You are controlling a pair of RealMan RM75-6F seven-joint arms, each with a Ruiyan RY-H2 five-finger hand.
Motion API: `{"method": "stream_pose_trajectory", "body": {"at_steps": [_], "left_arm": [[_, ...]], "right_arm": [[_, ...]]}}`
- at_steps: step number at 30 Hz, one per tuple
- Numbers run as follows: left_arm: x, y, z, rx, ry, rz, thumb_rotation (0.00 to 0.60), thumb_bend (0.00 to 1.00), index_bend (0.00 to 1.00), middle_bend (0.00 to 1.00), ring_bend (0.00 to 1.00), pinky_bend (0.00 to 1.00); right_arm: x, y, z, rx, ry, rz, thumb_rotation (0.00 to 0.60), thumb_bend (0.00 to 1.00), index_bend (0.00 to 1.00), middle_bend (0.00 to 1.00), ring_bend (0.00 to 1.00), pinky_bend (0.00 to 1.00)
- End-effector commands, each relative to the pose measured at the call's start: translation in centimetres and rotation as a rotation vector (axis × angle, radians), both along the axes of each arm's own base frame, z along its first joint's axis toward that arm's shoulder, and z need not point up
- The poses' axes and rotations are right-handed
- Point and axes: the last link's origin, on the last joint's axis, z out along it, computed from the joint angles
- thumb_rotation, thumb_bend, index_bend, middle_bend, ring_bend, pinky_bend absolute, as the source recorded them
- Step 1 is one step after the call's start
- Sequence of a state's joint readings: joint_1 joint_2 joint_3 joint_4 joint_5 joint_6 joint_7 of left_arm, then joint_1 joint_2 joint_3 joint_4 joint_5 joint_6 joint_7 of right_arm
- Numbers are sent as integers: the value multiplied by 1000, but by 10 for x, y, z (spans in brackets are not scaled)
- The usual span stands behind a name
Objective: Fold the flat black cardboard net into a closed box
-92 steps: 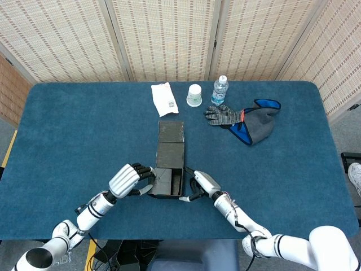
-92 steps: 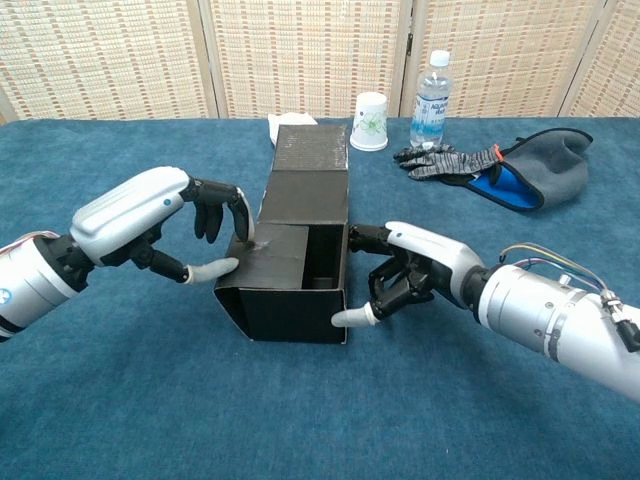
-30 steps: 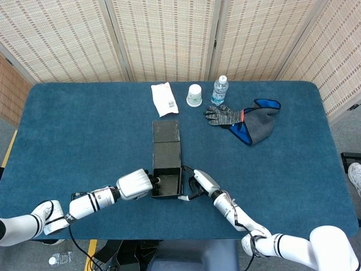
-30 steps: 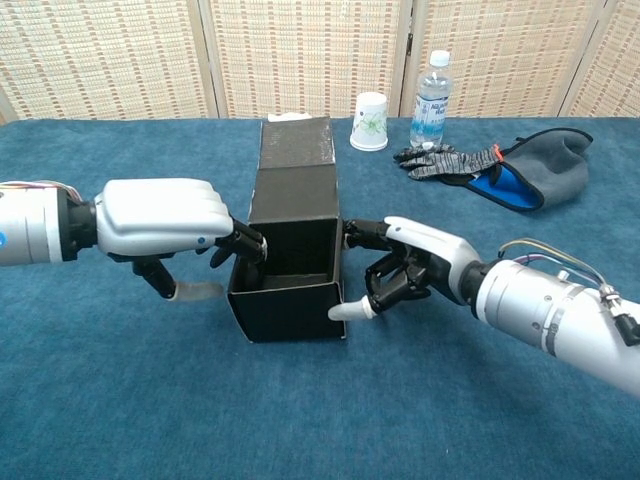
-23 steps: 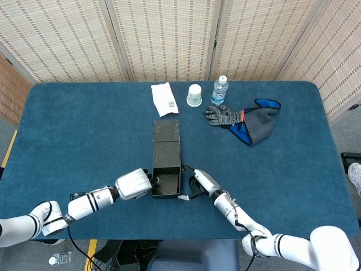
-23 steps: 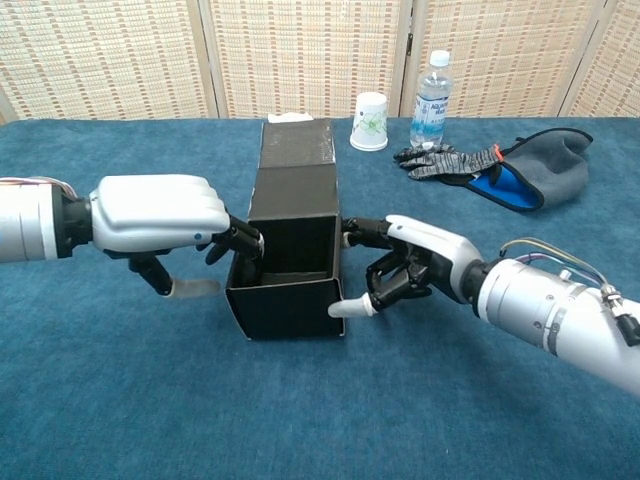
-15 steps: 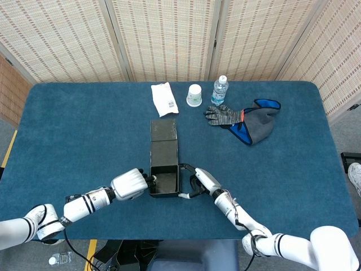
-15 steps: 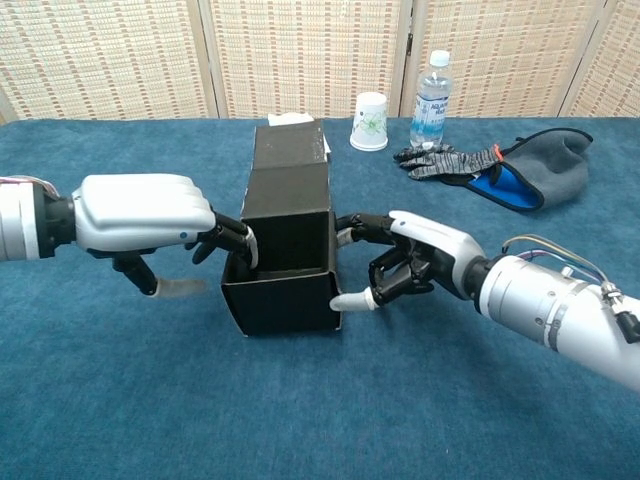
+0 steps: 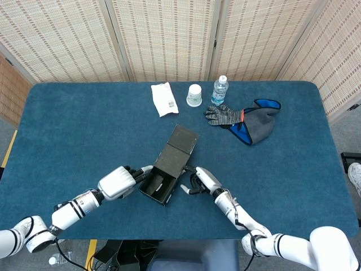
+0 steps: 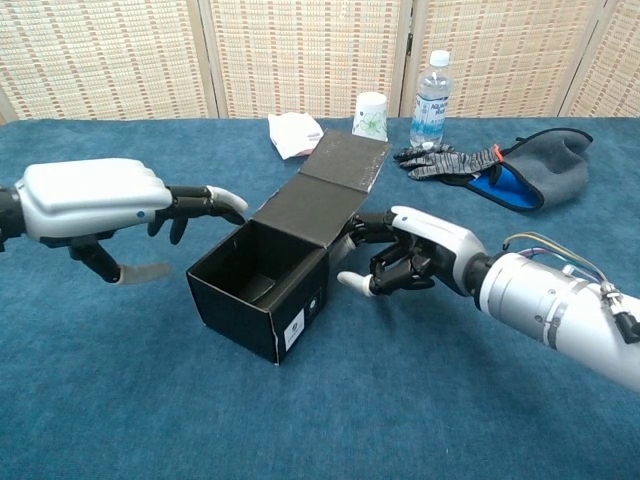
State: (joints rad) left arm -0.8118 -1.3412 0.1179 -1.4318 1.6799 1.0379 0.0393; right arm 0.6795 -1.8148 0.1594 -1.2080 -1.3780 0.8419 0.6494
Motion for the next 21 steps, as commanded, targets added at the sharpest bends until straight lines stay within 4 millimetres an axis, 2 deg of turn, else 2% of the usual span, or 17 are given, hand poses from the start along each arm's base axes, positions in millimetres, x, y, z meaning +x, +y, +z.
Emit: {"method": "stream_pose_trajectory", "body": {"at_steps": [1, 4, 6, 14, 17, 21], "left_arm": [[-4, -4, 7, 23, -26, 46, 600, 421, 79, 27, 320, 460], [-8, -9, 13, 34, -55, 115, 600, 383, 48, 4, 190, 457], [-11, -10, 17, 48, -81, 170, 600, 347, 25, 0, 148, 441], [-25, -19, 24, -11, -239, 458, 600, 225, 0, 0, 63, 368], [-31, -21, 24, -33, -276, 530, 600, 201, 0, 0, 28, 339], [-40, -27, 16, -121, -348, 655, 600, 173, 0, 0, 3, 314]], "right_arm": [[2, -2, 1, -3, -1, 3, 600, 364, 277, 308, 746, 999], [5, -6, 5, -10, 7, 26, 600, 364, 246, 291, 745, 999], [9, -11, 9, -9, 16, 44, 600, 364, 201, 279, 745, 999], [26, -36, 23, 3, 72, 77, 600, 316, 74, 223, 713, 998], [26, -37, 28, 18, 67, 47, 600, 301, 40, 204, 698, 997], [21, -31, 46, 50, 60, 9, 600, 291, 17, 192, 669, 994]]}}
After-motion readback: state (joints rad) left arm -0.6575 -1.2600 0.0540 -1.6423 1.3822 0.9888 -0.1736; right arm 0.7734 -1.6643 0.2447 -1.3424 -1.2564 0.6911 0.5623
